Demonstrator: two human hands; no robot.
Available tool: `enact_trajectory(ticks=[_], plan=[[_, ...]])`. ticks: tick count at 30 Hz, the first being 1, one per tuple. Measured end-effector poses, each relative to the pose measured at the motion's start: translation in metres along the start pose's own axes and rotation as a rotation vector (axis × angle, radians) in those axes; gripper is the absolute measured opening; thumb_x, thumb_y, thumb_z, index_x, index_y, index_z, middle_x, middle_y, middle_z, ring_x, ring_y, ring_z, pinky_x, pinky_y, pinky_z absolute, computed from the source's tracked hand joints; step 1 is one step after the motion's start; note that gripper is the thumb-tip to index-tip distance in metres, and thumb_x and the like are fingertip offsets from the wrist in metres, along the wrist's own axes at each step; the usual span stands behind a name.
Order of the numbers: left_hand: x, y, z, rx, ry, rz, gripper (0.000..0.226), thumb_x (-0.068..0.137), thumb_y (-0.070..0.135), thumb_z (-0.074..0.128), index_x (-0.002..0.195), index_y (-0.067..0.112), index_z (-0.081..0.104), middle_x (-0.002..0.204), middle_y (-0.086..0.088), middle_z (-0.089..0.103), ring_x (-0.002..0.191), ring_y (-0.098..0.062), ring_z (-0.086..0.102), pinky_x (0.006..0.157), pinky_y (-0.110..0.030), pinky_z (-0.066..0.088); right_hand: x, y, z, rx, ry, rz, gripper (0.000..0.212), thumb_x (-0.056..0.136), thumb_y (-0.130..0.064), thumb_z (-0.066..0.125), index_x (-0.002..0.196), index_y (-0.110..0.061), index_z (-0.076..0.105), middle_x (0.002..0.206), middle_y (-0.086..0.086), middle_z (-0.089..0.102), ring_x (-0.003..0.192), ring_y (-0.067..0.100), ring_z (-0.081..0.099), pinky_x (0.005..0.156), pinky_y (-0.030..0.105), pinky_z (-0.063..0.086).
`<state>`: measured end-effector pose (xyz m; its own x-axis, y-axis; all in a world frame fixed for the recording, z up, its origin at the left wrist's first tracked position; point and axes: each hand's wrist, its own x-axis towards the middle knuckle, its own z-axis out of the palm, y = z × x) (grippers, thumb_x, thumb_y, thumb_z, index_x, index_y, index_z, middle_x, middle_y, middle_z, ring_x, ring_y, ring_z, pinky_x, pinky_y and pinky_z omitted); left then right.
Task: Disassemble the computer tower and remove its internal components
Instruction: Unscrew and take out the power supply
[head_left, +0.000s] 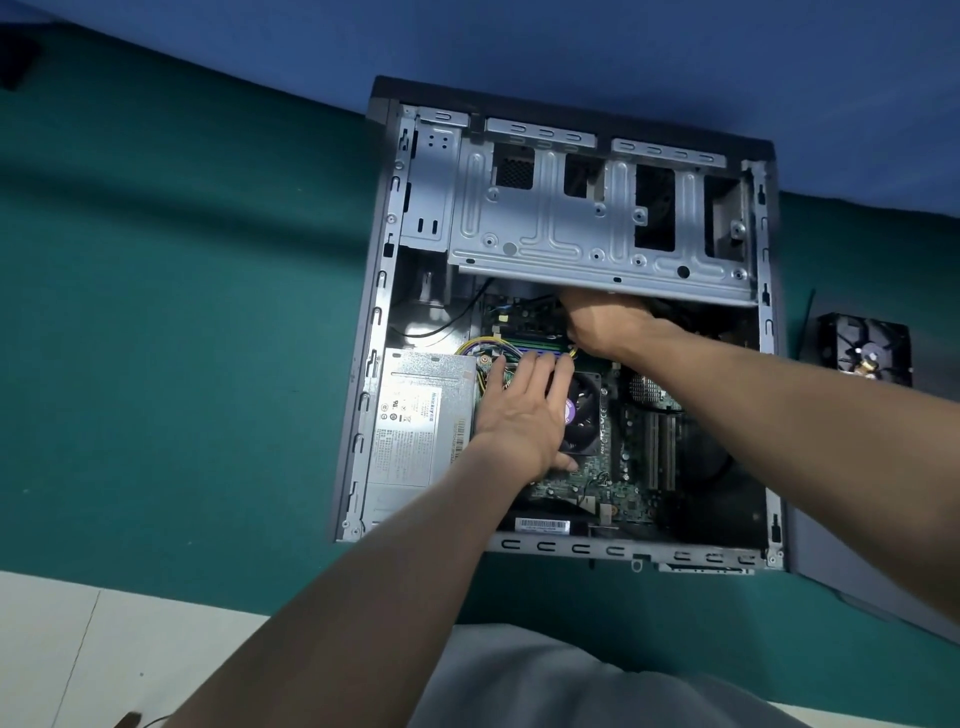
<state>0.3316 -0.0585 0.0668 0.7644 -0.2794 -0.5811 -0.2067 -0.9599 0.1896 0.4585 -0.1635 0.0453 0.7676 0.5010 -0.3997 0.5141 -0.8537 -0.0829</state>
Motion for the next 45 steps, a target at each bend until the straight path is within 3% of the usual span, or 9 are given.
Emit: enact_trajectory(ticks=[3, 6, 12, 17, 24, 30, 36, 41, 45], plan=[[0.0, 0.0, 0.0, 0.01, 0.004, -0.003, 0.118, 0.08, 0.07, 0.054, 0.149, 0.008, -0.02, 0.159, -0.009, -0.006, 0.147, -0.027, -0.006, 0.118, -0.049, 0.0, 0.001, 0.001, 0.003, 0.007, -0.001, -0.017, 0.038, 0.082, -0.004, 0.054, 0.12, -0.005, 0.047, 0.109, 0.019, 0.057, 0.087, 0.034, 0.056, 0.069, 0.035, 0.044], [0.001, -0.001, 0.0, -0.001, 0.004, -0.007, 0.118, 0.08, 0.07, 0.054, 0.149, 0.009, -0.02, 0.159, -0.009, -0.006, 0.147, -0.027, -0.006, 0.118, -0.049, 0.0, 0.007, 0.01, -0.001, 0.031, -0.144, -0.002, 0.041, 0.088, -0.011, 0.049, 0.128, -0.014, 0.04, 0.126, 0.015, 0.05, 0.11, 0.034, 0.051, 0.091, 0.039, 0.04], [0.002, 0.0, 0.002, 0.001, 0.0, -0.009, 0.118, 0.081, 0.069, 0.054, 0.149, 0.009, -0.021, 0.159, -0.008, -0.006, 0.147, -0.026, -0.007, 0.118, -0.05, 0.0, -0.003, -0.003, 0.005, 0.022, 0.019, 0.012, 0.037, 0.08, -0.004, 0.054, 0.117, -0.005, 0.049, 0.106, 0.018, 0.055, 0.095, 0.039, 0.057, 0.072, 0.037, 0.045], [0.001, -0.001, 0.002, -0.01, 0.01, -0.008, 0.117, 0.08, 0.069, 0.056, 0.149, 0.009, -0.019, 0.159, -0.008, -0.005, 0.147, -0.026, -0.005, 0.118, -0.049, 0.0, 0.006, 0.015, 0.001, 0.09, -0.234, 0.098, 0.039, 0.093, -0.02, 0.044, 0.132, -0.015, 0.04, 0.137, 0.013, 0.045, 0.121, 0.03, 0.046, 0.098, 0.037, 0.035], [0.0, 0.0, -0.001, 0.001, 0.012, -0.004, 0.117, 0.081, 0.068, 0.055, 0.149, 0.008, -0.019, 0.159, -0.009, -0.004, 0.147, -0.026, -0.004, 0.118, -0.049, 0.0, 0.003, 0.0, -0.001, 0.069, -0.121, 0.096, 0.034, 0.088, -0.019, 0.052, 0.121, -0.016, 0.044, 0.117, 0.013, 0.053, 0.1, 0.033, 0.054, 0.084, 0.037, 0.045], [-0.001, 0.0, -0.001, -0.003, 0.014, -0.002, 0.117, 0.081, 0.069, 0.055, 0.149, 0.009, -0.018, 0.159, -0.009, -0.004, 0.147, -0.026, -0.004, 0.118, -0.049, 0.001, -0.001, -0.007, -0.004, 0.052, 0.038, 0.027, 0.013, 0.088, -0.005, 0.042, 0.099, -0.012, 0.047, 0.099, 0.015, 0.057, 0.08, 0.026, 0.048, 0.071, 0.033, 0.036], [-0.001, 0.0, 0.0, -0.008, 0.018, -0.008, 0.117, 0.08, 0.068, 0.057, 0.15, 0.01, -0.017, 0.158, -0.009, -0.001, 0.146, -0.027, -0.002, 0.119, -0.049, 0.001, 0.006, 0.006, -0.004, -0.049, -0.157, 0.036, 0.034, 0.095, -0.025, 0.039, 0.126, -0.011, 0.047, 0.133, 0.016, 0.048, 0.119, 0.033, 0.047, 0.101, 0.039, 0.037], [0.001, 0.0, 0.0, -0.004, 0.026, -0.01, 0.117, 0.08, 0.068, 0.057, 0.15, 0.009, -0.017, 0.158, -0.009, -0.001, 0.147, -0.026, -0.003, 0.118, -0.049, 0.0, 0.0, -0.007, 0.0, 0.057, -0.034, 0.088, 0.03, 0.088, -0.007, 0.047, 0.118, -0.007, 0.049, 0.116, 0.018, 0.056, 0.095, 0.033, 0.056, 0.079, 0.036, 0.044], [0.0, 0.0, 0.0, 0.002, 0.012, -0.008, 0.117, 0.08, 0.068, 0.057, 0.149, 0.009, -0.017, 0.157, -0.01, -0.001, 0.146, -0.027, -0.003, 0.118, -0.049, 0.0, -0.001, -0.008, 0.001, 0.1, -0.055, 0.118, 0.034, 0.09, -0.005, 0.046, 0.124, -0.004, 0.047, 0.122, 0.021, 0.054, 0.101, 0.034, 0.055, 0.081, 0.037, 0.043]])
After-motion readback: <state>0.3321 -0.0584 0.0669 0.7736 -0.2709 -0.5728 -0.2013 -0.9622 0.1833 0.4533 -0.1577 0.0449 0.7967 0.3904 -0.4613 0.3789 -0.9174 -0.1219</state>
